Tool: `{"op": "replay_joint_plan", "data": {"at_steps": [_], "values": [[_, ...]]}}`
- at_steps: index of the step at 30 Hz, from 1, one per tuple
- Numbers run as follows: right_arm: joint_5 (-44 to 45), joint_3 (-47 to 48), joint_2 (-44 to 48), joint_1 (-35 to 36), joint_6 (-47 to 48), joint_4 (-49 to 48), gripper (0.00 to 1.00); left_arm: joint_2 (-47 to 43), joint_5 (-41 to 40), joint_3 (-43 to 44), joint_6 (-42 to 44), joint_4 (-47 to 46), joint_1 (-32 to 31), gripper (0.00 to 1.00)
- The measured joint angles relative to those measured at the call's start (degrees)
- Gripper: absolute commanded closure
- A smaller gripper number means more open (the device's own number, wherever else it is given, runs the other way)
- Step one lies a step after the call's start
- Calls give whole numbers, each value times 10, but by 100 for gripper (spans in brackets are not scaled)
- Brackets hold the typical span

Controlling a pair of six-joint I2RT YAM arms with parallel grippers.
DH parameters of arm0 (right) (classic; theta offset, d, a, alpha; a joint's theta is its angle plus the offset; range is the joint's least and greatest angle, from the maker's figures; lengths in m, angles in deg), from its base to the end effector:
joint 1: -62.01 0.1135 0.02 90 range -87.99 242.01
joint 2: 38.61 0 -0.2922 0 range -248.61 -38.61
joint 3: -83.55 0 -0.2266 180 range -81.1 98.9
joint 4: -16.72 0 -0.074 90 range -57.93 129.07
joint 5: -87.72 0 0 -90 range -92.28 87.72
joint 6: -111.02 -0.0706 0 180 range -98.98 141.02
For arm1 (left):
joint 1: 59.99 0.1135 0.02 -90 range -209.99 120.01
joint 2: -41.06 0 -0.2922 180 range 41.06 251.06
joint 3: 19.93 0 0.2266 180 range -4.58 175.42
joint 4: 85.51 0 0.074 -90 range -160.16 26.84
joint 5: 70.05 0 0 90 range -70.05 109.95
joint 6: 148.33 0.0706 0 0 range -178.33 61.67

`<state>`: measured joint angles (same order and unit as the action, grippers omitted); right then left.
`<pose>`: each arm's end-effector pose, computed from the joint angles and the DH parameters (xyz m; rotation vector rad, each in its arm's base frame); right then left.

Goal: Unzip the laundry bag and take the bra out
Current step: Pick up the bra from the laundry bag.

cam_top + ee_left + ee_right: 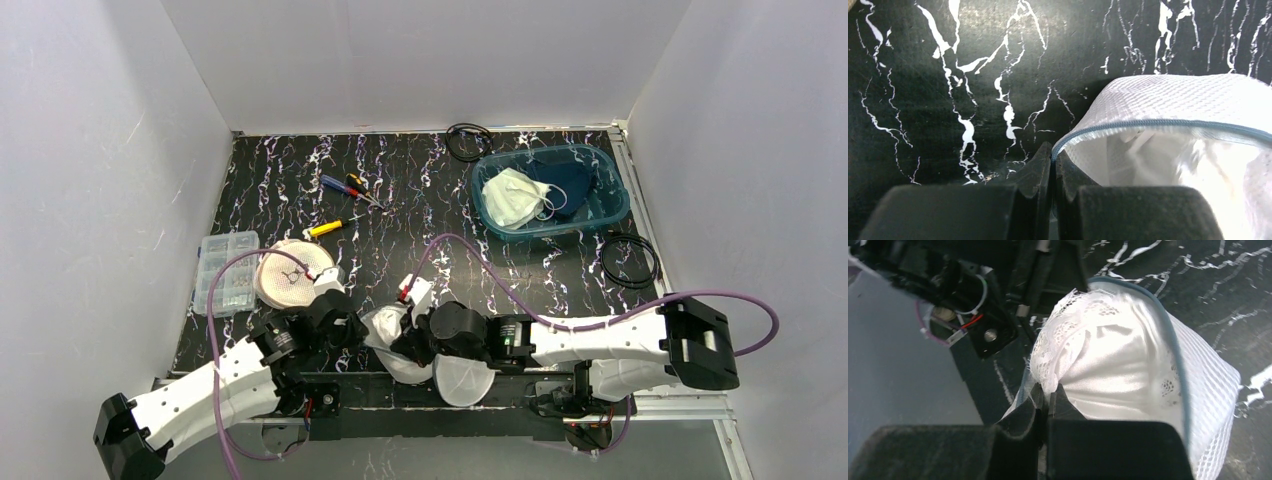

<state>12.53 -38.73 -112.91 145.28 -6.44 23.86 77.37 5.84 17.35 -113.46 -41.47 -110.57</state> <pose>0.0517 0.2842 0.2729 -0.8268 1.9426 0.9747 0.0864 -0.0781 0.1931 -0.2225 2.3759 -0.6464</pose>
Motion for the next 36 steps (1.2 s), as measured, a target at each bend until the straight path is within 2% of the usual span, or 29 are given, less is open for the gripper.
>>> {"op": "replay_joint_plan", "data": {"at_steps": [6,13,25,32,36], "values": [[-86,2,5,0,44,-12,99,29,2,43,14,-5,0,100],[-99,4,38,-1,65,-13,99,57,1,82,28,-15,0,100],[52,-18,169,-3,83,-66,99,132,-28,176,60,-39,0,100],[174,-76,178,-3,91,-96,99,167,-30,183,71,-64,0,100],[213,-89,167,-9,98,-112,99,167,-29,183,74,-75,0,100]]}}
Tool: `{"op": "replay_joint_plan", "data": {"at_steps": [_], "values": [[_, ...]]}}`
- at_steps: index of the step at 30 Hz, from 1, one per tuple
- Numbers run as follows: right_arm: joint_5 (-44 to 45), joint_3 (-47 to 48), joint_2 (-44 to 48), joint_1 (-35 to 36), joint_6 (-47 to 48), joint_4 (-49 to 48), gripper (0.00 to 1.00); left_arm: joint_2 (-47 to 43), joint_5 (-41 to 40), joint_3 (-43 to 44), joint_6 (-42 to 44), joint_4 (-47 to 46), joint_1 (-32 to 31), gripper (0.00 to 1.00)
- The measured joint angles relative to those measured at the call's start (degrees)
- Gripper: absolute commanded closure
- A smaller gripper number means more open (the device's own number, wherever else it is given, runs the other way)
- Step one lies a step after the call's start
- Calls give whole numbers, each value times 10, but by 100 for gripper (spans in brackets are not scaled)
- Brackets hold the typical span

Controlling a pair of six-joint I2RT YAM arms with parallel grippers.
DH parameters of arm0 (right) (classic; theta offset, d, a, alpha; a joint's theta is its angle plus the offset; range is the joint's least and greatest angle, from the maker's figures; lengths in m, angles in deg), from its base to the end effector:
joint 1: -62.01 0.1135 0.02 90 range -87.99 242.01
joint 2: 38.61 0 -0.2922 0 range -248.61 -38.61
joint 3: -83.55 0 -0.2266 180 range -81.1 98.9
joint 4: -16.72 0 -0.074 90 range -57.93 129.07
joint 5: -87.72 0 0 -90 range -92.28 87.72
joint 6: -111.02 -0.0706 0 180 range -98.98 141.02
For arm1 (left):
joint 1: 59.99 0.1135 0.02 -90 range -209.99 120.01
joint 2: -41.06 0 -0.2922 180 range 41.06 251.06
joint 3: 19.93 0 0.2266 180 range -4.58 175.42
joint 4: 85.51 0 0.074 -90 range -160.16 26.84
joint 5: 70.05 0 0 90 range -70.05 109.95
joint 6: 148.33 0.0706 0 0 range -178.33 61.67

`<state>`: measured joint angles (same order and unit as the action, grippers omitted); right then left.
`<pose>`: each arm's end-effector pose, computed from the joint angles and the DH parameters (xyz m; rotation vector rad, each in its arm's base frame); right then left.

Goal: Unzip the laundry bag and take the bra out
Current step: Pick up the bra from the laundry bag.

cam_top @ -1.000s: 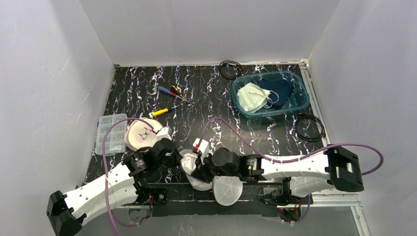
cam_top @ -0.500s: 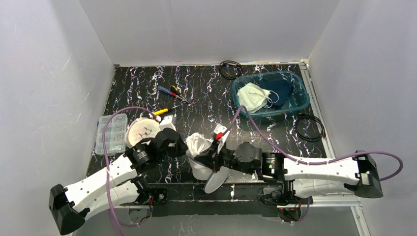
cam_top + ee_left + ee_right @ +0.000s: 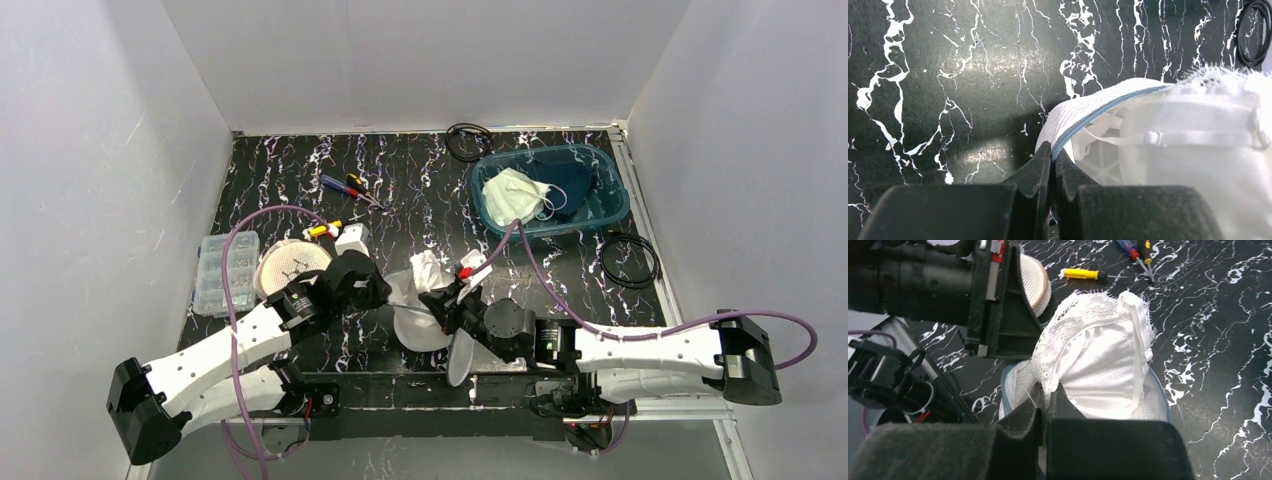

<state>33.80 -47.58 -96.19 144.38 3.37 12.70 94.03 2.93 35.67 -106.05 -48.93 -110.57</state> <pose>0.0701 0.2105 0.3151 -0.4589 1.6374 0.8088 0.1352 -0.1319 0.2781 -0.1206 2.2094 -0.6722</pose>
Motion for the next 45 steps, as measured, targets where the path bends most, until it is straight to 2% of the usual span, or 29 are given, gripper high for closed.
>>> {"op": "replay_joint_plan", "data": {"at_steps": [6,12,24,34,38,40,45], "values": [[-7,0,-30,-43,-7,-31,99,0,19,0,1,-20,0,100],[-82,27,-74,-110,-43,-18,99,0,53,0,0,-39,0,100],[-178,89,-49,-113,-47,47,99,0,37,0,-3,-21,0,100],[-181,112,19,-113,-23,173,99,-14,11,-1,-5,12,0,100],[-177,154,33,-113,-5,220,99,-16,9,-1,-5,22,0,94],[-172,176,39,-113,5,242,99,-19,9,-1,-7,26,0,86],[-160,213,40,-113,30,292,99,-25,10,-1,-8,32,0,45]]}}
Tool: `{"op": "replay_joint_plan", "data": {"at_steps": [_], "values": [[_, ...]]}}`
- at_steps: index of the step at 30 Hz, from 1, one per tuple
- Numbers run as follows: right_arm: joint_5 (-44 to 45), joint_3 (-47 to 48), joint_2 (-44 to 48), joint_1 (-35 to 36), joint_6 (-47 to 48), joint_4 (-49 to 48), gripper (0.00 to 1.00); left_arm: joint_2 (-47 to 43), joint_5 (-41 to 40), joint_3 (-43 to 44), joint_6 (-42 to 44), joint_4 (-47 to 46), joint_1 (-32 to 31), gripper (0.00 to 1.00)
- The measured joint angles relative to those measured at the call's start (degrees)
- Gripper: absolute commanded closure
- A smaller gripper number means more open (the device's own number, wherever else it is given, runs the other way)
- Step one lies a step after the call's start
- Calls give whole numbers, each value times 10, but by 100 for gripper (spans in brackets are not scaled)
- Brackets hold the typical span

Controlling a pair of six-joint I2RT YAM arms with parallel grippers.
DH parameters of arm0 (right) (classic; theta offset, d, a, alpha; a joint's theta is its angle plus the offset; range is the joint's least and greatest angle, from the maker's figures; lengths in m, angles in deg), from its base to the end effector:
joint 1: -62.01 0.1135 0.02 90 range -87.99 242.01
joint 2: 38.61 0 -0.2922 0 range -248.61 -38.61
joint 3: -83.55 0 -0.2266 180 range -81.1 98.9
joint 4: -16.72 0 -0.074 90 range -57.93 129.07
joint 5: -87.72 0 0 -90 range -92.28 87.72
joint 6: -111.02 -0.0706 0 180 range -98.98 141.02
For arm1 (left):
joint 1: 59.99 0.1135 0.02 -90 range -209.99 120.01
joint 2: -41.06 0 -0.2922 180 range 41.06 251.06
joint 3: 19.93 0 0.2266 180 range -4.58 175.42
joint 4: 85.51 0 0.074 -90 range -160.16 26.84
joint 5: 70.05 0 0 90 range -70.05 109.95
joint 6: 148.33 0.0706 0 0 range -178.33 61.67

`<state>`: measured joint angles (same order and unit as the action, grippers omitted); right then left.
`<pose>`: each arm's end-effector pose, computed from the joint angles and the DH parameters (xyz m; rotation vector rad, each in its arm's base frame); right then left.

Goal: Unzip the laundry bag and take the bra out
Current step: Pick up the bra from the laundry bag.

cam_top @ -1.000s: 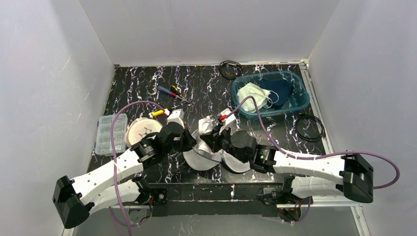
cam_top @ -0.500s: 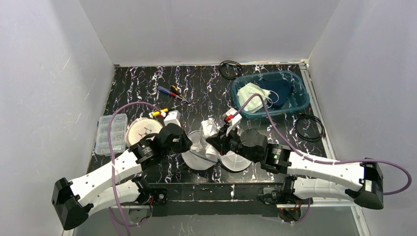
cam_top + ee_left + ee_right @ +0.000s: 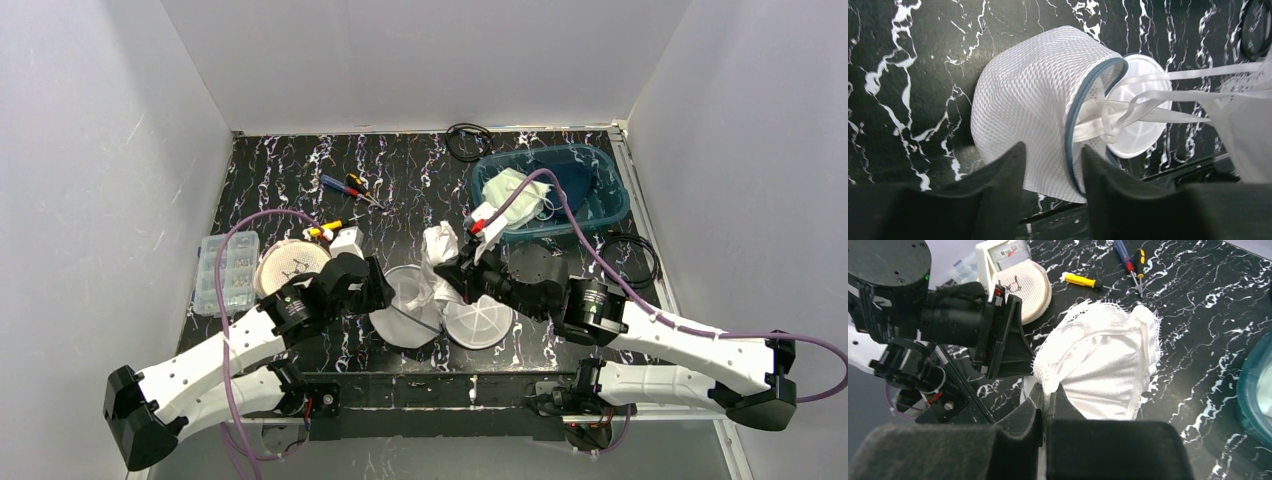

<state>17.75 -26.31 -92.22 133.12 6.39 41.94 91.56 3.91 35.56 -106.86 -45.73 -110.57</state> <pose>0.0885 0.1839 0.3920 -0.5980 1.6777 0.8009 0.1271 -0.1239 0.2777 -0.1243 2.2310 -0.6831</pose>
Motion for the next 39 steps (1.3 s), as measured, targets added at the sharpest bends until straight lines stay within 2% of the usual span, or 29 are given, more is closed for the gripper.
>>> {"op": "replay_joint_plan", "data": {"at_steps": [2,5,15,21,28,35,36,39], "values": [[0,9,-2,0,13,18,99,-3,2,1,-1,5,0,31],[-1,18,-6,0,42,45,99,-9,4,12,-6,27,0,19],[-17,20,-14,0,211,77,99,-30,30,187,-70,103,0,2],[-19,20,-18,6,305,77,99,25,93,273,-105,93,2,2],[-18,28,-44,17,356,77,99,124,163,290,-129,66,3,2],[-18,31,-57,25,377,77,99,164,186,290,-132,54,10,26],[-18,32,-57,25,378,77,99,168,187,290,-132,52,12,31],[-18,37,-58,28,381,78,99,178,190,287,-132,42,18,55]]}}
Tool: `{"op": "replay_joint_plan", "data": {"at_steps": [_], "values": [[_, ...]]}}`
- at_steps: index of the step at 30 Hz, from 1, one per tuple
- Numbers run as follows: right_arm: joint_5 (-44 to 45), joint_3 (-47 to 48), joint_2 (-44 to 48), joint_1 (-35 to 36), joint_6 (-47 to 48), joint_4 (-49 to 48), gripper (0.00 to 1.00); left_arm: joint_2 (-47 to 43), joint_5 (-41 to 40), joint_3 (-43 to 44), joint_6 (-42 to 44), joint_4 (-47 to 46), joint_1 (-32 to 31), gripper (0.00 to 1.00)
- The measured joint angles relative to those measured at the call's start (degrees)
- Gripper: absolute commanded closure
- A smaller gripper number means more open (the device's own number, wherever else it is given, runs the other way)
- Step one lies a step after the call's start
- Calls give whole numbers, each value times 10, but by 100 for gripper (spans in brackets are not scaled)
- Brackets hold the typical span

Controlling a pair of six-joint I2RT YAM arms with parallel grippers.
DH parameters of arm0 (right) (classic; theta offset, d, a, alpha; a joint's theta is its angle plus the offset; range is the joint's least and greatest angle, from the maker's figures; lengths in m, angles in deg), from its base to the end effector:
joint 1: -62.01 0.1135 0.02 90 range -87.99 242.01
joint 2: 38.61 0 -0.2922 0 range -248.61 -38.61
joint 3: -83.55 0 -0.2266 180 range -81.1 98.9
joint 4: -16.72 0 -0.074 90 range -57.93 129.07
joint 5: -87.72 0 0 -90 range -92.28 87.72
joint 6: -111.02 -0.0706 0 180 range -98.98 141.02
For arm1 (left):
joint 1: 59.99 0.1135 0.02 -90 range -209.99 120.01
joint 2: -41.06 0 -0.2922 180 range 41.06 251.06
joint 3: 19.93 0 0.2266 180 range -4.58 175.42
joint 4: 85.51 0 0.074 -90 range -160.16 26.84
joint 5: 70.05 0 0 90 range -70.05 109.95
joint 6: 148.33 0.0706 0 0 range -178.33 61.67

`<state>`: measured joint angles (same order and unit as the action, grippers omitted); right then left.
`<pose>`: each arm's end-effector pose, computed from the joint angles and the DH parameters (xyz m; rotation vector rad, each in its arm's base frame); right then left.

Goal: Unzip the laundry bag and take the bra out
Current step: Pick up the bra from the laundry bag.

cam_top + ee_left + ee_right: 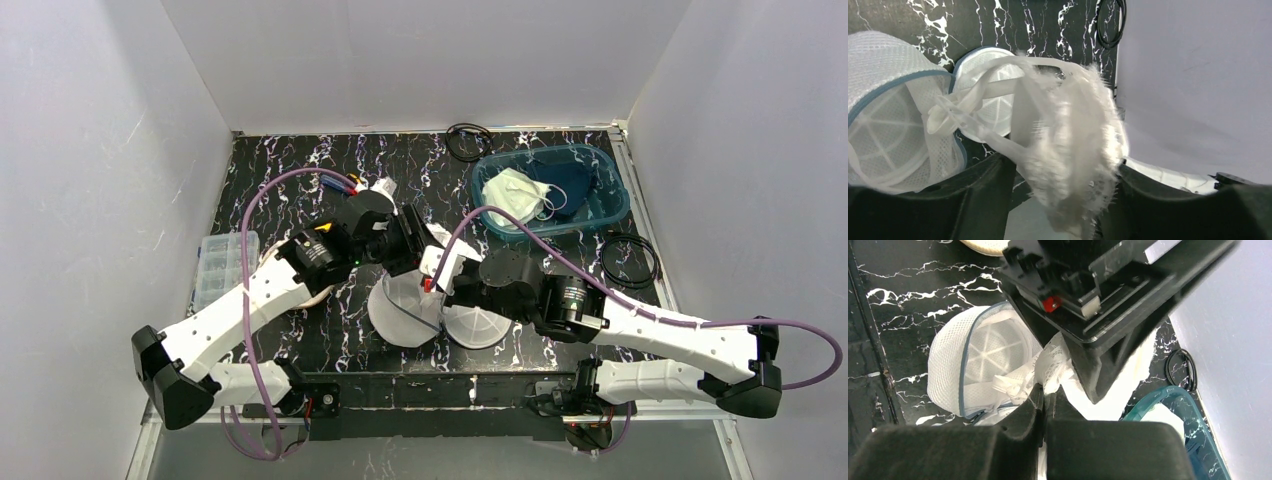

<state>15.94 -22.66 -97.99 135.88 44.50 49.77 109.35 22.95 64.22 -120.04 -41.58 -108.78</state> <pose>0.0835 0.2093 0.3763 -1.2675 1.4025 0.3016 0.1668 -0.1961 0.3789 -0.2233 2.2939 -1.1705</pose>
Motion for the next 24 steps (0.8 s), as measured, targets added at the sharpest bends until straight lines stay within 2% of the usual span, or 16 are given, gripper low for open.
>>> {"op": "replay_joint_plan", "data": {"at_steps": [2,3,5,7,8,9,17,24], "values": [[0,5,0,2,1,2,95,3,5,-10,0,-12,4,68],[0,6,0,2,1,3,82,5,8,-14,0,-17,7,74],[-2,8,-1,1,-2,9,49,9,16,-23,-2,-28,10,86],[-6,12,-3,2,-12,17,29,9,18,-28,-1,-35,11,96],[-9,17,-5,2,-19,21,10,9,20,-30,1,-37,13,100],[-11,24,-7,2,-28,24,3,9,21,-31,2,-41,14,100],[0,57,26,4,-161,6,1,-10,21,-64,9,-90,49,100],[76,27,121,5,-383,-76,1,-75,3,-74,52,-147,73,100]]}}
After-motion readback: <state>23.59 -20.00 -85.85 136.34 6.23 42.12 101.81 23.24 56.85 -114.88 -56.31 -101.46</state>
